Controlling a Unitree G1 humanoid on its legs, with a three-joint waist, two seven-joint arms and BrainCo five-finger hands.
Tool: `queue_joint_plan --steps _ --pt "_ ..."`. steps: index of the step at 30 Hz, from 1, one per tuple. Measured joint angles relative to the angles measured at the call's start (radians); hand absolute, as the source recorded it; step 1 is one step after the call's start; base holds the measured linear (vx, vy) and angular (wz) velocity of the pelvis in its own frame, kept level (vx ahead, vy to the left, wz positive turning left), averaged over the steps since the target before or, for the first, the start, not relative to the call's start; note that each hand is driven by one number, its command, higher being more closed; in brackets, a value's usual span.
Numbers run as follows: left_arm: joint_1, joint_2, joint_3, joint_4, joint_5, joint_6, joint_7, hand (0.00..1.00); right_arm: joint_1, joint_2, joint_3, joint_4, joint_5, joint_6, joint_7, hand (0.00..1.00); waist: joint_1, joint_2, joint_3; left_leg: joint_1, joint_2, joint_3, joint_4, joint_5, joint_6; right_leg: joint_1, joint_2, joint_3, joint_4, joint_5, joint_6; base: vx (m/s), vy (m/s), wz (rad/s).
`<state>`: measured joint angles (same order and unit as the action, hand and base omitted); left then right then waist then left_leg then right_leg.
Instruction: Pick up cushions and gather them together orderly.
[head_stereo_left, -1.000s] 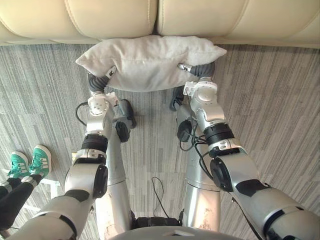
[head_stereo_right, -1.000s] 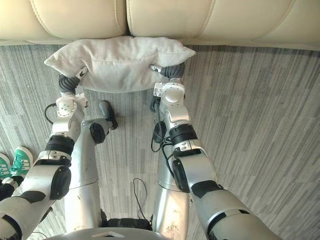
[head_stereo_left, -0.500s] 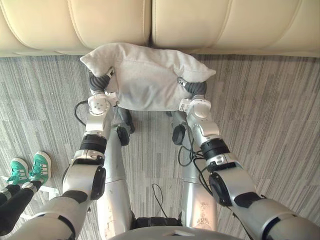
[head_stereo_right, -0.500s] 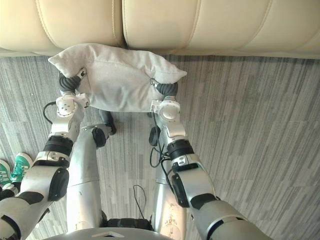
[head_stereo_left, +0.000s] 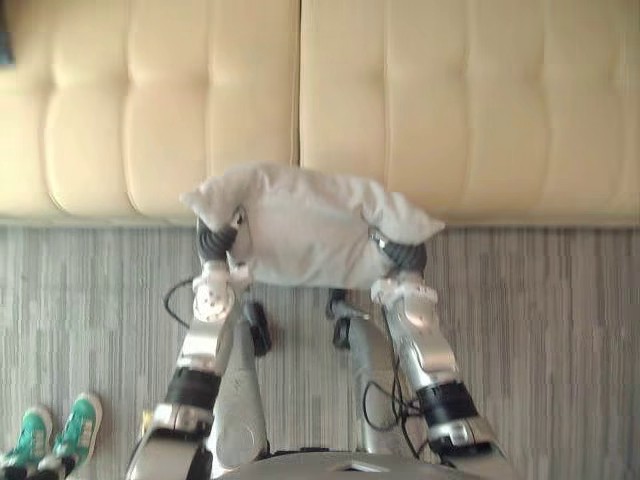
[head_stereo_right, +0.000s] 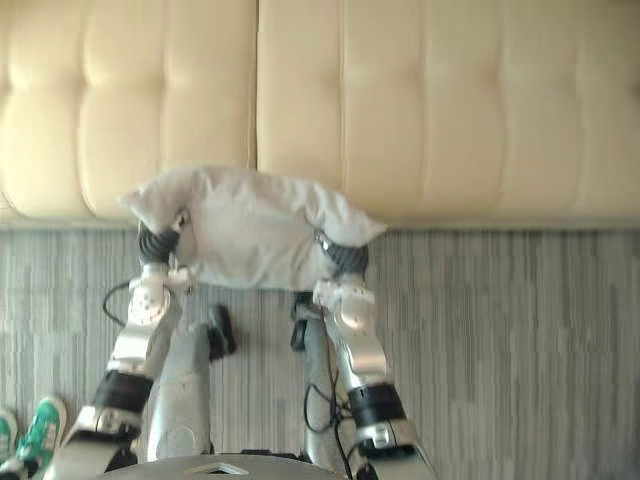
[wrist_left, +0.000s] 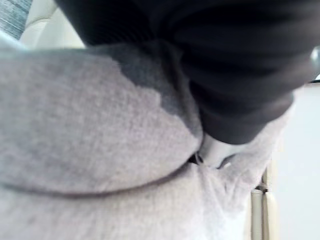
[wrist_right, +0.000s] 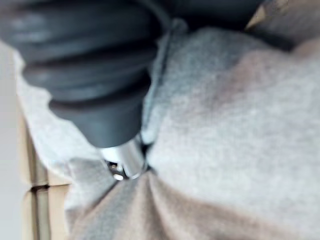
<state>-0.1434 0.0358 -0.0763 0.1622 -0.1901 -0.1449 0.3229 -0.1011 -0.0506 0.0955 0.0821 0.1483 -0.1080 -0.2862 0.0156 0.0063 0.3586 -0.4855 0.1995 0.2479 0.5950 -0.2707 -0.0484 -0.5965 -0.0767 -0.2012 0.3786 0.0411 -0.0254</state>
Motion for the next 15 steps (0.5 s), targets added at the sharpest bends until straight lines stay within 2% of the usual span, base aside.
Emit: queue_joint_plan --steps 1,2,5,7,9,15 --pt "0.030 -0.001 -0.003 -0.010 0.000 -0.002 -0.006 1.00 0.030 -0.001 0.005 -0.014 -0.001 0.001 0.010 1.00 0.000 0.005 -0.012 0.027 -0.001 0.001 -0.012 0.000 -0.001 0.025 0.002 0.000 -0.008 -0.002 0.001 0.16 -0.006 -0.09" --pt "0.108 -0.001 -0.009 -0.041 0.000 -0.003 -0.032 1.00 0.105 -0.001 0.015 -0.054 -0.025 0.001 0.033 1.00 0.001 0.013 -0.063 0.068 0.000 0.006 -0.037 -0.004 -0.008 0.059 0.008 0.000 -0.022 -0.012 0.003 0.17 0.003 -0.07" --pt "0.236 0.001 -0.014 -0.112 0.010 -0.003 -0.072 1.00 0.248 0.000 0.025 -0.151 -0.038 0.003 0.091 1.00 0.009 0.026 -0.129 0.197 -0.006 0.038 -0.113 -0.004 -0.016 0.151 0.013 0.011 -0.041 -0.039 0.011 0.17 0.011 -0.11" --pt "0.279 0.002 -0.015 -0.142 0.032 -0.003 -0.087 1.00 0.290 -0.001 0.025 -0.191 -0.039 0.004 0.108 1.00 0.009 0.032 -0.153 0.252 -0.011 0.054 -0.152 0.000 -0.021 0.185 0.014 0.020 -0.048 -0.048 0.012 0.12 0.012 -0.12" --pt "0.324 0.002 -0.023 -0.181 0.040 -0.003 -0.098 1.00 0.341 -0.001 0.023 -0.266 -0.044 0.004 0.127 1.00 0.007 0.045 -0.212 0.305 -0.016 0.068 -0.204 0.007 -0.031 0.217 0.021 0.026 -0.064 -0.059 0.014 0.16 0.016 -0.12" --pt "0.361 0.002 -0.032 -0.187 0.040 -0.003 -0.113 1.00 0.341 0.000 0.018 -0.307 -0.080 0.003 0.132 1.00 -0.005 0.043 -0.277 0.414 -0.037 0.079 -0.337 0.050 -0.046 0.282 0.033 0.034 -0.104 -0.063 0.015 0.12 0.007 -0.06"
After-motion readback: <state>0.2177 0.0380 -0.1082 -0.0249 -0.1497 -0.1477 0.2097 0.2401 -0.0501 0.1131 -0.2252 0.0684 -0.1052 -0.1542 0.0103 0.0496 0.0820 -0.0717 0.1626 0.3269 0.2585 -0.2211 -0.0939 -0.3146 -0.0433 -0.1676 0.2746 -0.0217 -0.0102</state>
